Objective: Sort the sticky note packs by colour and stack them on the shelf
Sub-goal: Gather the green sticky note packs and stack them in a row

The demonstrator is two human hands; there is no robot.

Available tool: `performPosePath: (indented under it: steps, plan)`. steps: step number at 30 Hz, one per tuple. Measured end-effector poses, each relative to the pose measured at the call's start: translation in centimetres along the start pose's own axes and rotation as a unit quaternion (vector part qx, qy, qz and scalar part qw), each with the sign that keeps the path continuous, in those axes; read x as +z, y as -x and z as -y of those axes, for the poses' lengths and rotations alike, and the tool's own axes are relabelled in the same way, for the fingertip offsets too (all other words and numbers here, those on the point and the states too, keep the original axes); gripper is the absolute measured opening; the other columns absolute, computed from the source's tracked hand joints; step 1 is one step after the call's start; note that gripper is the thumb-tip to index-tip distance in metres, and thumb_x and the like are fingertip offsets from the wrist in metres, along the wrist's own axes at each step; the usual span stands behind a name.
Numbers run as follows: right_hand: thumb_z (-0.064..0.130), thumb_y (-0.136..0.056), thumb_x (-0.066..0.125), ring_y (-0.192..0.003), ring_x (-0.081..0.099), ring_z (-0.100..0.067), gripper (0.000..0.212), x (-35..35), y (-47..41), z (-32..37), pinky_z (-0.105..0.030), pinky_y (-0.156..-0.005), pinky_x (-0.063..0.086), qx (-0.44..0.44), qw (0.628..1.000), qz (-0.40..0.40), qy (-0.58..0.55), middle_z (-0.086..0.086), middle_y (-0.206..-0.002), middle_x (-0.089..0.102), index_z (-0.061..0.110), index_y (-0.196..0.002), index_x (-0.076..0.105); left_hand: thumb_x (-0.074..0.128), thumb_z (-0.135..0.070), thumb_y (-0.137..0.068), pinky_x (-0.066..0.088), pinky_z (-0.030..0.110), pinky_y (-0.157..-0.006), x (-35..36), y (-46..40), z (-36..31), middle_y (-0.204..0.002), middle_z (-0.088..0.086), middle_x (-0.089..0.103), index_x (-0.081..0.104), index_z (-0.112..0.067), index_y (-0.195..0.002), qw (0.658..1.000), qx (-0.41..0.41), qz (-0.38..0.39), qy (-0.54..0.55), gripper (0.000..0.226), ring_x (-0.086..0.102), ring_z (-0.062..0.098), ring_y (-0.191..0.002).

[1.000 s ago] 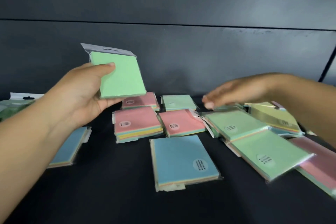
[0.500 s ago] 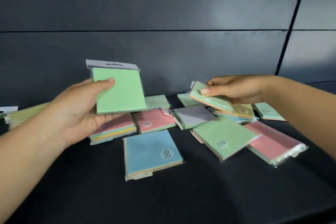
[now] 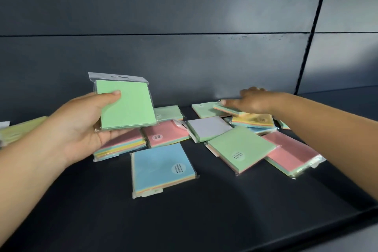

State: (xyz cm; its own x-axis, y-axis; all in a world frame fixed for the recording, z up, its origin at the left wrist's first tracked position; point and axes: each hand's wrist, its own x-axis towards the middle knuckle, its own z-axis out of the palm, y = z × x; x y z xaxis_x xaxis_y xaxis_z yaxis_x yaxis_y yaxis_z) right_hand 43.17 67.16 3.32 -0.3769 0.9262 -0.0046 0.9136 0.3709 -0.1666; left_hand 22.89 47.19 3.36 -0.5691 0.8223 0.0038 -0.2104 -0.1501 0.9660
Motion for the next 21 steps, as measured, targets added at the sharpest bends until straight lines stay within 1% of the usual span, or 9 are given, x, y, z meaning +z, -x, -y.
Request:
performPosePath:
  steps: [2, 5, 7, 9, 12, 15, 18, 19, 21]
  plan:
    - [0.066, -0.085, 0.04, -0.14, 0.023, -0.025, 0.075, 0.1, 1.3, 0.9, -0.038, -0.11, 0.021, -0.072, 0.997, -0.036, 0.016, -0.003, -0.151, 0.028, 0.017, -0.142, 0.035, 0.05, -0.014, -0.093, 0.055, 0.03, -0.043, 0.0, -0.1, 0.1, -0.067, 0.001, 0.074, 0.06, -0.013, -0.093, 1.0, -0.003, -0.001, -0.003, 0.009, 0.071, 0.015, -0.059]
    - [0.056, -0.085, 0.051, -0.132, 0.039, -0.017, 0.058, 0.1, 3.5, 2.5, -0.03, -0.109, 0.029, -0.189, 0.975, 0.086, -0.082, 0.004, -0.14, 0.046, 0.02, -0.131, 0.051, 0.051, -0.014, -0.093, 0.055, 0.03, -0.043, 0.0, -0.1, 0.1, -0.066, 0.0, 0.073, 0.06, -0.014, -0.092, 1.0, -0.003, 0.001, -0.004, 0.009, 0.071, 0.014, -0.059]
    - [0.054, -0.085, 0.051, -0.132, 0.039, -0.011, 0.059, 0.5, 4.0, 3.2, -0.023, -0.107, 0.027, -0.201, 0.965, 0.153, -0.066, 0.01, -0.142, 0.045, 0.023, -0.135, 0.048, 0.05, -0.014, -0.093, 0.055, 0.03, -0.043, 0.0, -0.1, 0.2, -0.065, 0.0, 0.073, 0.059, -0.014, -0.091, 1.0, -0.001, 0.003, -0.004, 0.009, 0.071, 0.014, -0.058]
    - [0.054, -0.084, 0.053, -0.135, 0.033, -0.007, 0.066, 0.8, 3.3, 3.2, -0.017, -0.101, 0.023, -0.193, 0.965, 0.173, -0.037, 0.015, -0.147, 0.036, 0.028, -0.142, 0.037, 0.05, -0.014, -0.093, 0.055, 0.03, -0.043, 0.0, 0.0, 0.2, -0.065, 0.0, 0.073, 0.059, -0.014, -0.093, 1.0, -0.002, 0.004, -0.002, 0.009, 0.071, 0.014, -0.058]
    - [0.05, -0.084, 0.056, -0.134, 0.033, -0.007, 0.066, 0.9, 2.2, 3.2, -0.015, -0.096, 0.022, -0.194, 0.965, 0.173, -0.035, 0.014, -0.146, 0.037, 0.028, -0.143, 0.035, 0.05, -0.014, -0.093, 0.055, 0.03, -0.043, -0.2, -0.1, 0.1, -0.067, 0.0, 0.073, 0.059, -0.014, -0.096, 1.0, -0.005, 0.004, -0.001, 0.009, 0.071, 0.014, -0.059]
    - [0.052, -0.084, 0.054, -0.131, 0.038, -0.005, 0.059, 1.1, 1.5, 3.2, -0.016, -0.098, 0.023, -0.215, 0.965, 0.146, -0.036, 0.015, -0.14, 0.044, 0.028, -0.137, 0.045, 0.051, -0.015, -0.093, 0.055, 0.03, -0.043, -0.3, -0.2, 0.2, -0.066, 0.0, 0.073, 0.059, -0.014, -0.098, 1.0, -0.008, -0.001, -0.002, 0.009, 0.071, 0.014, -0.059]
    - [0.055, -0.082, 0.052, -0.113, 0.054, -0.012, 0.048, 1.5, 0.8, 3.0, -0.023, -0.098, 0.035, -0.222, 0.965, 0.11, -0.089, 0.005, -0.122, 0.062, 0.025, -0.118, 0.063, 0.051, -0.015, -0.093, 0.056, 0.031, -0.045, -0.3, -0.4, 0.3, -0.066, -0.001, 0.073, 0.059, -0.015, -0.098, 1.0, -0.009, -0.001, -0.005, 0.01, 0.071, 0.013, -0.06]
    - [0.057, -0.081, 0.051, -0.097, 0.06, -0.019, 0.046, 1.5, 0.4, 2.9, -0.026, -0.09, 0.041, -0.218, 0.965, 0.092, -0.115, -0.002, -0.103, 0.067, 0.022, -0.105, 0.068, 0.051, -0.015, -0.093, 0.056, 0.031, -0.045, -0.3, -0.4, 0.3, -0.067, -0.001, 0.073, 0.059, -0.015, -0.098, 1.0, -0.009, -0.002, -0.005, 0.01, 0.071, 0.013, -0.06]
    - [0.057, -0.082, 0.052, -0.068, 0.051, -0.022, 0.04, 1.4, 0.0, 2.9, -0.026, -0.068, 0.044, -0.193, 0.961, 0.055, -0.192, -0.006, -0.072, 0.052, 0.02, -0.072, 0.063, 0.051, -0.015, -0.093, 0.056, 0.031, -0.045, -0.4, -0.5, 0.4, -0.068, -0.001, 0.074, 0.06, -0.014, -0.1, 1.0, -0.009, -0.004, -0.003, 0.011, 0.071, 0.014, -0.061]
